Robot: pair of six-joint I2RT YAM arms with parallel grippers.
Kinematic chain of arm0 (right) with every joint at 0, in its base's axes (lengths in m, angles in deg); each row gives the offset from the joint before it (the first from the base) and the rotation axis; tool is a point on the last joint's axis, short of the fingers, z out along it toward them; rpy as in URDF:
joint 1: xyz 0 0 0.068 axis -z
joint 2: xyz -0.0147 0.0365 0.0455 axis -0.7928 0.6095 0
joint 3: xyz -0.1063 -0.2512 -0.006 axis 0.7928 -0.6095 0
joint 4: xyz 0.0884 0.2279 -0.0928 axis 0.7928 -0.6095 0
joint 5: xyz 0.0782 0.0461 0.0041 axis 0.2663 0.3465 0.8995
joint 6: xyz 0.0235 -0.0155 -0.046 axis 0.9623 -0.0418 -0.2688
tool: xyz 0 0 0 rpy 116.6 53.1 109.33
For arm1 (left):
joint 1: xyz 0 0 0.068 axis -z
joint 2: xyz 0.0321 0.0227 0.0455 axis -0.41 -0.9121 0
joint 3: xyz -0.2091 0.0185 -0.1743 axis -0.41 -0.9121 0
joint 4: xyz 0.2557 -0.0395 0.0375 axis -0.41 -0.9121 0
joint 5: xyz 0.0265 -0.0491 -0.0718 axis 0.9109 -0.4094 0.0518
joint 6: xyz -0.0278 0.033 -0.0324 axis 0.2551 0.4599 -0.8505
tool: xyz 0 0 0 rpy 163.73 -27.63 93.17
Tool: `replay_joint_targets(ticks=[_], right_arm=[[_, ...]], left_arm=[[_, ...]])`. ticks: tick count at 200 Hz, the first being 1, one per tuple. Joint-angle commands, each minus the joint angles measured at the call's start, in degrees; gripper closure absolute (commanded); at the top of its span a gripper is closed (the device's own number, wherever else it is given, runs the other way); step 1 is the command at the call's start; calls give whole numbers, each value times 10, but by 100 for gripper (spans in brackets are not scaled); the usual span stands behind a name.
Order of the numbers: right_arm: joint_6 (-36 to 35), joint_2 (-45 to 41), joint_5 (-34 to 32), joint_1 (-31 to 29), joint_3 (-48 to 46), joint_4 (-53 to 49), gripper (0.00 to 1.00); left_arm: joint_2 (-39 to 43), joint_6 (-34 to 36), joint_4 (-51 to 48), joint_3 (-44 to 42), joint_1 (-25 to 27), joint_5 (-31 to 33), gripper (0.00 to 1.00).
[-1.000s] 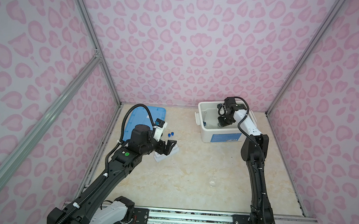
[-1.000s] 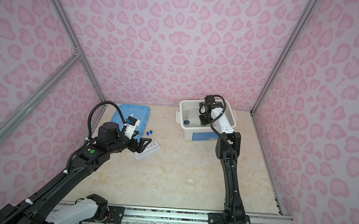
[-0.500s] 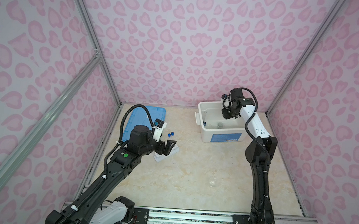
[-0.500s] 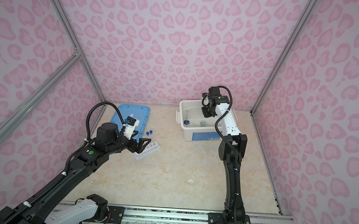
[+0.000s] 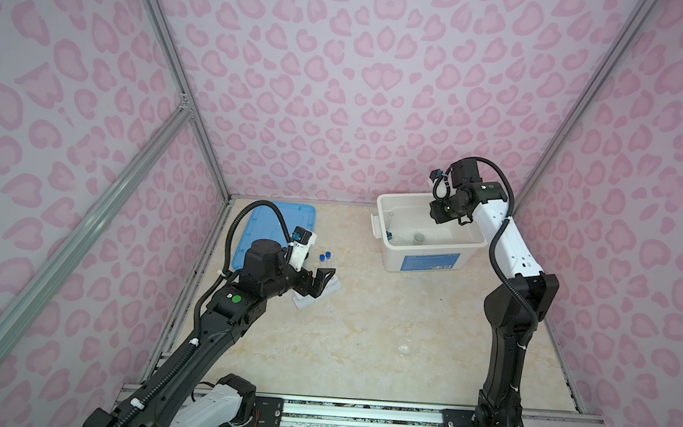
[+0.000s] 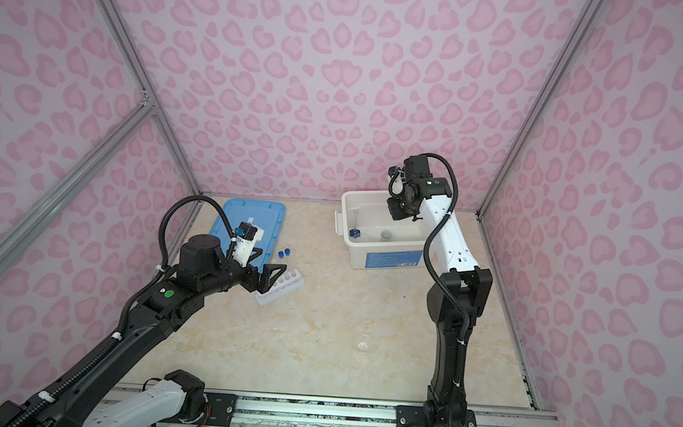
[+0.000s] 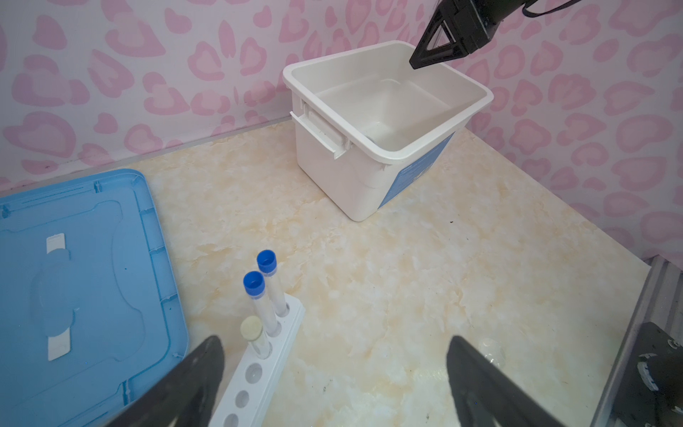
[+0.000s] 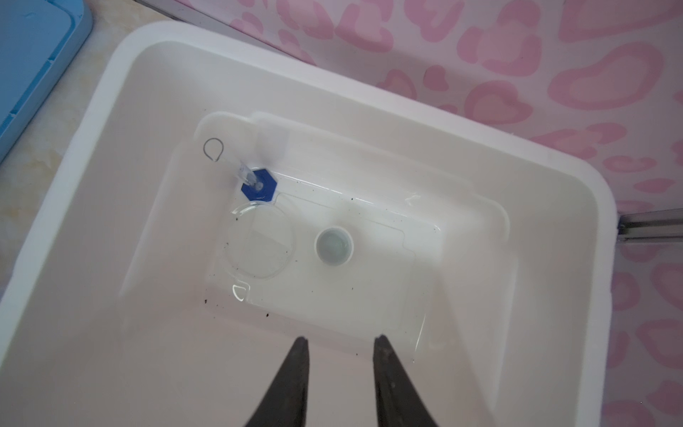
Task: Organize the chemistry lab equipment
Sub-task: 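Move the right gripper toward the small clear cup on the table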
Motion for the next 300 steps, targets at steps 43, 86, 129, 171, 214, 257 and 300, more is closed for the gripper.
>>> replay_joint_targets(ticks=[43,86,129,171,214,257,300], right_arm=[[36,-166,-37,-42,-215,92,69],[64,-281,-73,-87,-340,99,69],[111,-396,-80,-122,-481,108,68],[174,-472,-77,-173,-583,108,64],[228,-504,-69,-205,-644,76,60],[285,-519,-44,-227,-700,80,59],[326,-507,-18,-241,-737,89,58]], left_arm=[[11,25,-2,12,8,-13,5],[4,31,-5,21,15,-18,5],[-10,46,-14,37,27,-21,5],[-24,57,-22,56,46,-25,5],[-35,68,-24,60,63,-26,5],[-46,66,-14,47,75,-31,5],[-62,69,-12,47,82,-29,5]])
